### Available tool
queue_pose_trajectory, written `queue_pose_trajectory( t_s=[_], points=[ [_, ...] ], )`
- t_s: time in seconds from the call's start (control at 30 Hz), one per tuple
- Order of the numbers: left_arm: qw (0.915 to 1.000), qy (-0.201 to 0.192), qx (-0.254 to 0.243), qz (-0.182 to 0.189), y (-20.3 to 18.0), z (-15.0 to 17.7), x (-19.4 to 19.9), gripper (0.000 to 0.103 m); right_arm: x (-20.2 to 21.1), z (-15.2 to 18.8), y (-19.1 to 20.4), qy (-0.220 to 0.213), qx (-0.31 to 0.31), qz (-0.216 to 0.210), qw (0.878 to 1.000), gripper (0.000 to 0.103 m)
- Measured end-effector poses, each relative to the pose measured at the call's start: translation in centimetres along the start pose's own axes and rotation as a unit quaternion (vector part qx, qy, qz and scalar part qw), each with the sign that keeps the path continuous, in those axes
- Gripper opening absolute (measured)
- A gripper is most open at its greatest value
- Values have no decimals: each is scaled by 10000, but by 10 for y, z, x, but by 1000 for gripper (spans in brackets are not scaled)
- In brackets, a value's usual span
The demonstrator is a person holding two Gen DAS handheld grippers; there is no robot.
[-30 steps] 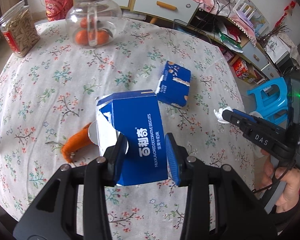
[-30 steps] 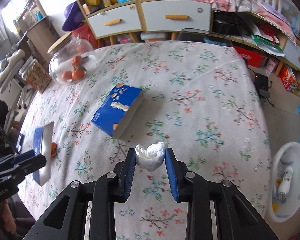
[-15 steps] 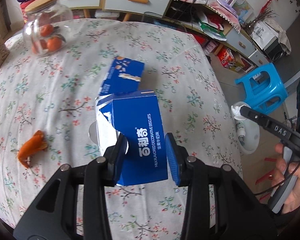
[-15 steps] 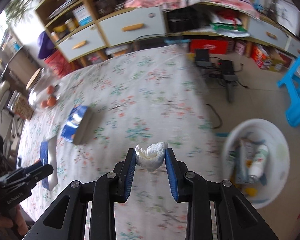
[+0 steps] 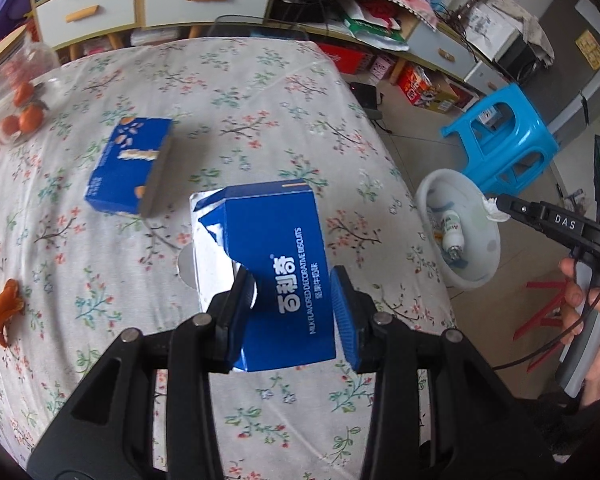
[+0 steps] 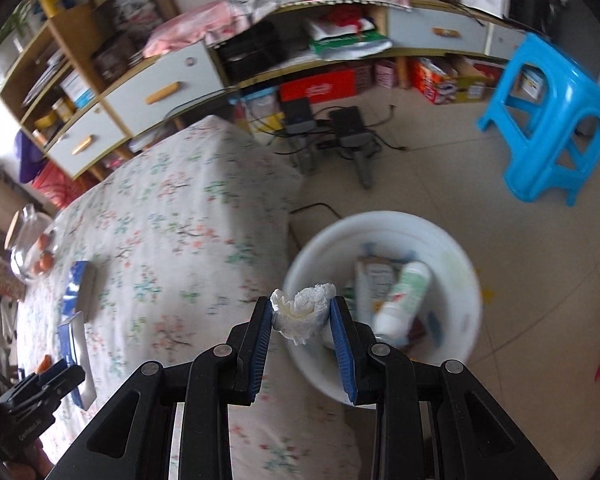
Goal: Collect trash
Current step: 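Carry the biscuit box and tissue to the bucket and release both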
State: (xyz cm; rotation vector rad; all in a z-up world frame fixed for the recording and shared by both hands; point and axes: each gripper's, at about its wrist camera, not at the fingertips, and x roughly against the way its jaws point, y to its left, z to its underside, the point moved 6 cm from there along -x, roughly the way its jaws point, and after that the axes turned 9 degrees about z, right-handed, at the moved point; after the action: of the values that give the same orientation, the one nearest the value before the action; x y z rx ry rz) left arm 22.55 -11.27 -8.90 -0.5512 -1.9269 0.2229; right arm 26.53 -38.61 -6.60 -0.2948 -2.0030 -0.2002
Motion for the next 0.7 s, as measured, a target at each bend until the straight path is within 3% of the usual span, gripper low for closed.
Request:
queue_pose_trajectory(
  t_s=[0.13, 0.2, 0.27, 0.33, 0.7],
  points=[
    [9997, 108, -228, 42, -22, -4, -12, 41, -1, 2, -28, 18, -146, 114, 9998, 32],
    [9994, 140, -319, 77, -34, -7, -18, 41, -4, 2, -41, 49, -245, 128, 9996, 37],
    [9989, 179, -396, 152, -48, -10, -25, 41, -5, 3, -52, 102, -374, 86, 9992, 56],
    [9982, 213, -515, 199, -63, -14, -33, 41, -3, 4, -66, 94, -567, 15, 9983, 63],
    [9920, 374, -1120, 441, -136, -30, -81, 41, 18, 17, -120, -68, -684, 185, 9975, 68]
  ],
)
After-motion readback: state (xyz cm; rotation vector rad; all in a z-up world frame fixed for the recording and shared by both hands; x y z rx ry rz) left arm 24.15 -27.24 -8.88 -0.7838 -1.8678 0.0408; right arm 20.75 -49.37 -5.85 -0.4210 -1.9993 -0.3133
